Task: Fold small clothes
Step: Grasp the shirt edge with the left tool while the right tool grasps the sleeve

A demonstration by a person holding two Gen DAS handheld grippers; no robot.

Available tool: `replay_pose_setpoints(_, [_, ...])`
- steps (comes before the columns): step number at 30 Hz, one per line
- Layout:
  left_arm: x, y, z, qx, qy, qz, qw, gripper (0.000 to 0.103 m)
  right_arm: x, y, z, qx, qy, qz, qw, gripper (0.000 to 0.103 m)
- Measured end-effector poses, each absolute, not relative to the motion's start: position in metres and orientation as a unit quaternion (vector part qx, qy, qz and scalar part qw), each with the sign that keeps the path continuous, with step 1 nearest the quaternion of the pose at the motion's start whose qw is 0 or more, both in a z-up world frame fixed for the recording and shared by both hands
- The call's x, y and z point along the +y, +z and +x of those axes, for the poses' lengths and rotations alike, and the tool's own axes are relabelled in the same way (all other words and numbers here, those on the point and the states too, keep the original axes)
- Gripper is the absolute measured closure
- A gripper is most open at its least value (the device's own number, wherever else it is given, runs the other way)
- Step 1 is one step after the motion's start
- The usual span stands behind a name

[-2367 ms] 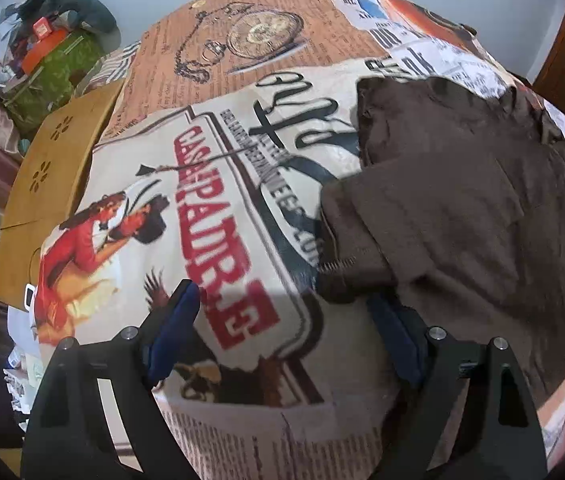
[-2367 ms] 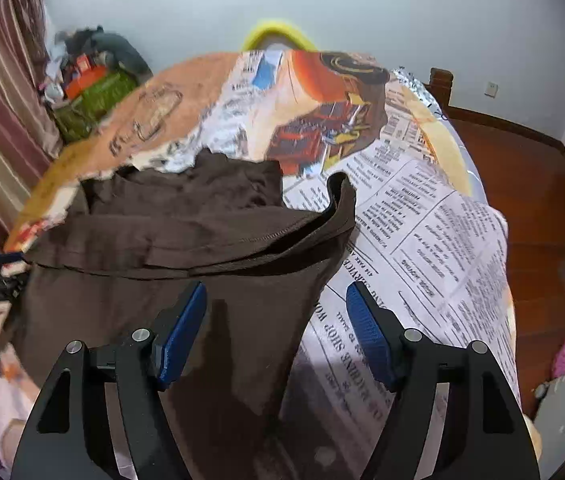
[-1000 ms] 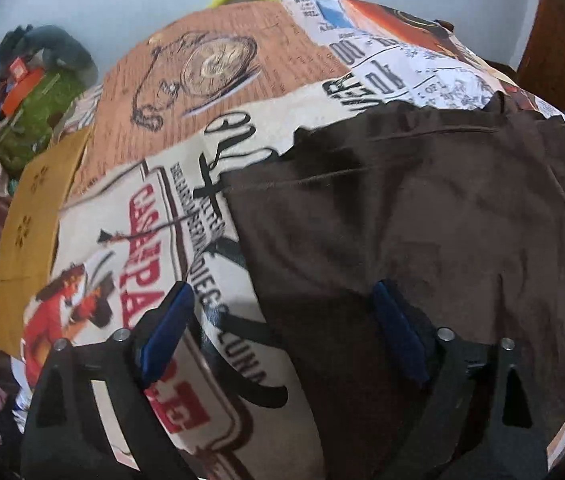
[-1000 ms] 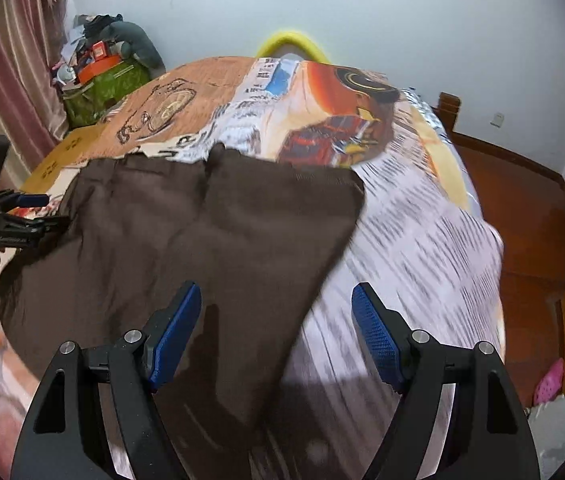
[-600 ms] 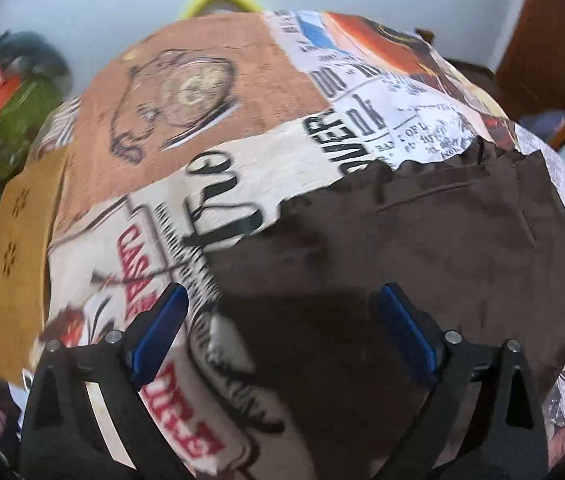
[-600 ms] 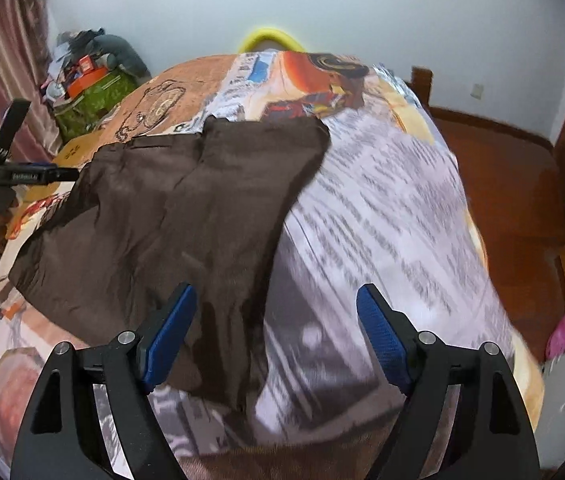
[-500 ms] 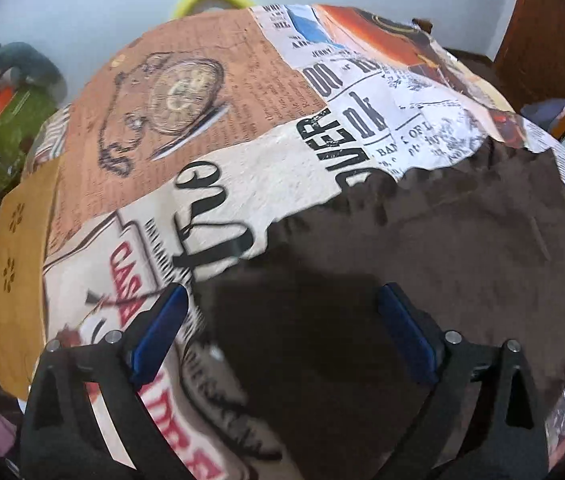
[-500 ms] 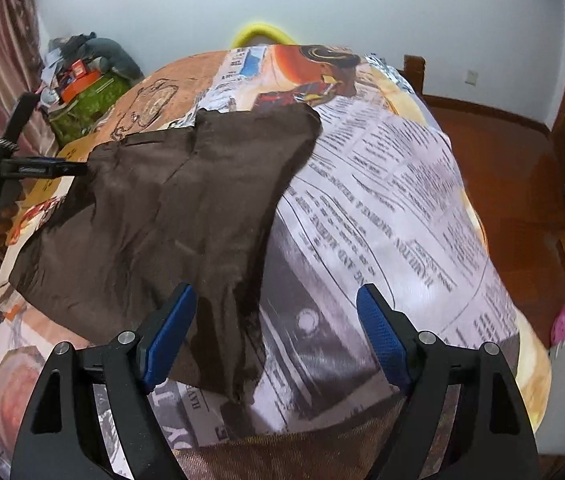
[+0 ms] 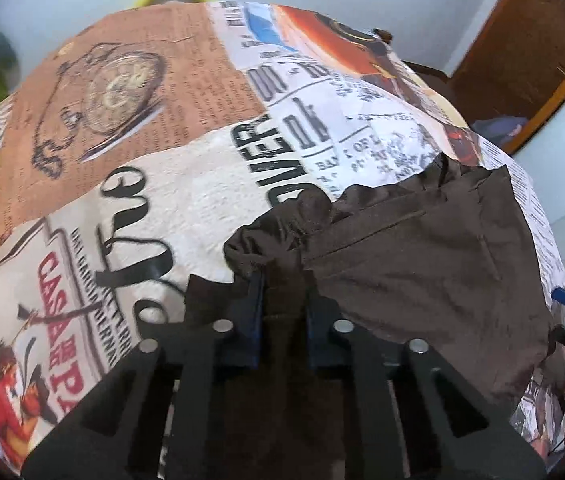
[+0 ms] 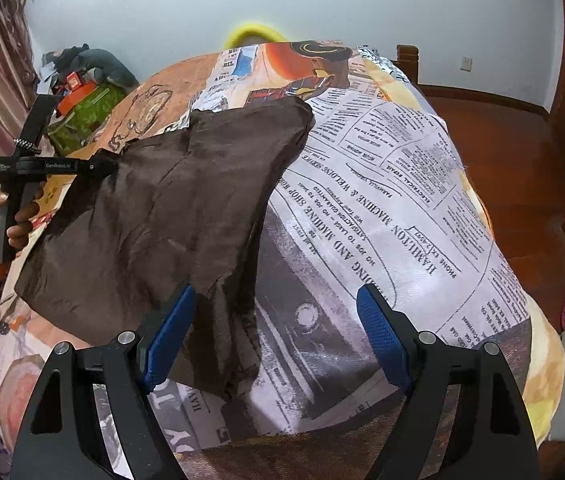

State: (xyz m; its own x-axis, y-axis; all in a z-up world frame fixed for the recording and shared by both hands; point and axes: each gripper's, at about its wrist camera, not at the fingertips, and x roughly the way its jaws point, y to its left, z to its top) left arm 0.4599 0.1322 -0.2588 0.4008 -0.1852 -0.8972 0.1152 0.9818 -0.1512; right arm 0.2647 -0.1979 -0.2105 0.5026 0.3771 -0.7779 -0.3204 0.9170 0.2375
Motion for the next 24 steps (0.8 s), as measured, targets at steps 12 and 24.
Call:
replay_pose_setpoints(12, [0.165,-0.258,0.429,0.563,0.014,-0.074,0.823,0.092,-0.179,-0.216,0.259,0.466,0.260,0.057,0.844,0.029])
replay_pose_setpoints(24, [0.162,-0.255,0.416,0.560,0.015,-0.040,0.828,0.092,-0.165,-0.237,0.282,0.506,0.271,0.082,0.815,0.094])
